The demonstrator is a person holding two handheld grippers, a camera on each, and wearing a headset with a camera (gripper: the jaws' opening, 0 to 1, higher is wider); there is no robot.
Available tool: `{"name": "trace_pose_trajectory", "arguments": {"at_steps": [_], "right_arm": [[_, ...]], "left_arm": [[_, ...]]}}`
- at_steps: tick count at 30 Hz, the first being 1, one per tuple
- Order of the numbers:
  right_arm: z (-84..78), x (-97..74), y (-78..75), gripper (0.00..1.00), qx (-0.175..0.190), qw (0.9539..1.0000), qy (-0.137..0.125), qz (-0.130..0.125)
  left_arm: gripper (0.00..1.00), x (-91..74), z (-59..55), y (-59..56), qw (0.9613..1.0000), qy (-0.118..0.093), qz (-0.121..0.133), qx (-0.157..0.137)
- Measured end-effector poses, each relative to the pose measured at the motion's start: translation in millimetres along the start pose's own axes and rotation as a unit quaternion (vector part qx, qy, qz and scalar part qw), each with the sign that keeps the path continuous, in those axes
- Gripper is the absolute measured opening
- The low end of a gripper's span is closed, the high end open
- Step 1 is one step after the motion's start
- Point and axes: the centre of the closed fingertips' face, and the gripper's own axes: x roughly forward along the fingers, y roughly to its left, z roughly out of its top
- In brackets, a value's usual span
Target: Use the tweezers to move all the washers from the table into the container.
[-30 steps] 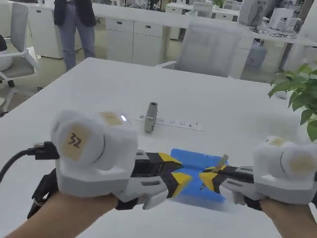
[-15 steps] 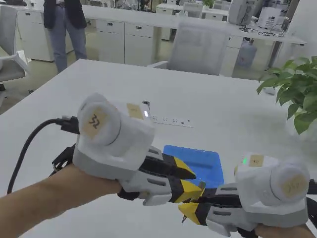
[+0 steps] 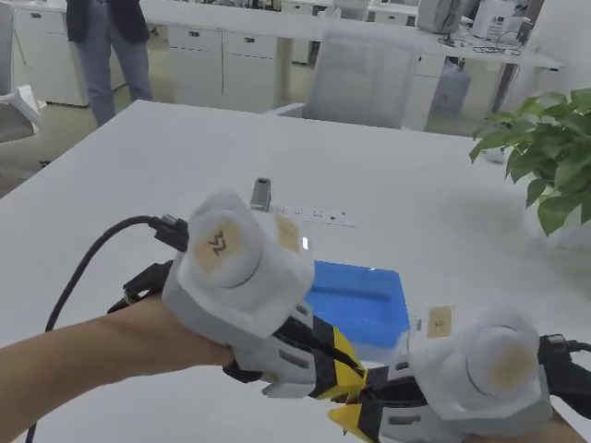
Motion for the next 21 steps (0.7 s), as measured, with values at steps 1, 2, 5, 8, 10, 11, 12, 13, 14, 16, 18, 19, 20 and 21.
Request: {"name": "trace_pose_trajectory", "arguments": {"at_steps": [1, 2, 5, 8, 10, 11, 12, 13, 14, 16, 18, 19, 20, 21], "right_arm": [[-2.5, 0.7, -0.7, 0.03, 0.001, 1.0, 0.003, 0.002], [-6.2, 1.7, -1.9, 0.03, 0.001, 1.0, 0.008, 0.003], [-23.4, 4.7, -9.6, 0.04, -0.028, 0.9988, 0.04, -0.002], [-33.3, 8.5, -20.6, 0.04, -0.035, 0.9979, 0.054, -0.008], [-39.0, 11.9, -32.2, 0.05, -0.036, 0.9974, 0.061, -0.014], [-42.0, 13.8, -37.8, 0.05, -0.034, 0.9972, 0.066, -0.014], [-44.4, 15.6, -42.1, 0.05, -0.032, 0.9969, 0.07, -0.015], [-46.8, 17.7, -45.3, 0.06, -0.032, 0.9967, 0.074, -0.014], [-50.7, 21.2, -50.1, 0.06, -0.037, 0.996, 0.081, -0.012], [-55.7, 26.6, -57.3, 0.06, -0.03, 0.9954, 0.089, -0.018], [-62.7, 33.9, -63.5, 0.06, -0.025, 0.995, 0.095, -0.019], [-66.0, 36.7, -66.7, 0.06, -0.024, 0.9945, 0.1, -0.021], [-69.3, 39.5, -68.6, 0.06, -0.023, 0.9941, 0.104, -0.023], [-73.7, 43.7, -71.5, 0.07, -0.017, 0.9934, 0.111, -0.021]], "left_arm": [[0.0, 2.5, -3.2, -0.7, 0.9999, 0.008, -0.004, 0.014], [0.0, 4.4, -5.6, 0.3, 0.9996, 0.014, -0.002, 0.023], [0.0, 11.0, -20.0, 7.3, 0.9972, 0.045, 0.0, 0.06], [0.0, 18.5, -31.3, 16.8, 0.9959, 0.062, 0.006, 0.067], [0.0, 23.1, -42.1, 27.4, 0.9944, 0.078, 0.013, 0.071], [0.0, 25.0, -45.8, 31.4, 0.9938, 0.083, 0.017, 0.072], [0.0, 28.1, -51.8, 36.5, 0.9928, 0.09, 0.018, 0.076], [0.0, 30.5, -56.0, 39.7, 0.9925, 0.094, 0.018, 0.075], [0.0, 34.8, -63.2, 45.8, 0.9919, 0.099, 0.022, 0.077], [0.0, 41.7, -73.7, 57.2, 0.9927, 0.098, 0.032, 0.063], [0.0, 47.7, -81.7, 64.2, 0.9926, 0.101, 0.037, 0.055], [0.0, 51.4, -86.1, 67.2, 0.9924, 0.103, 0.04, 0.054], [0.0, 54.6, -90.4, 69.7, 0.9921, 0.106, 0.042, 0.052], [0.0, 59.1, -99.2, 72.6, 0.9909, 0.117, 0.046, 0.047]]}}
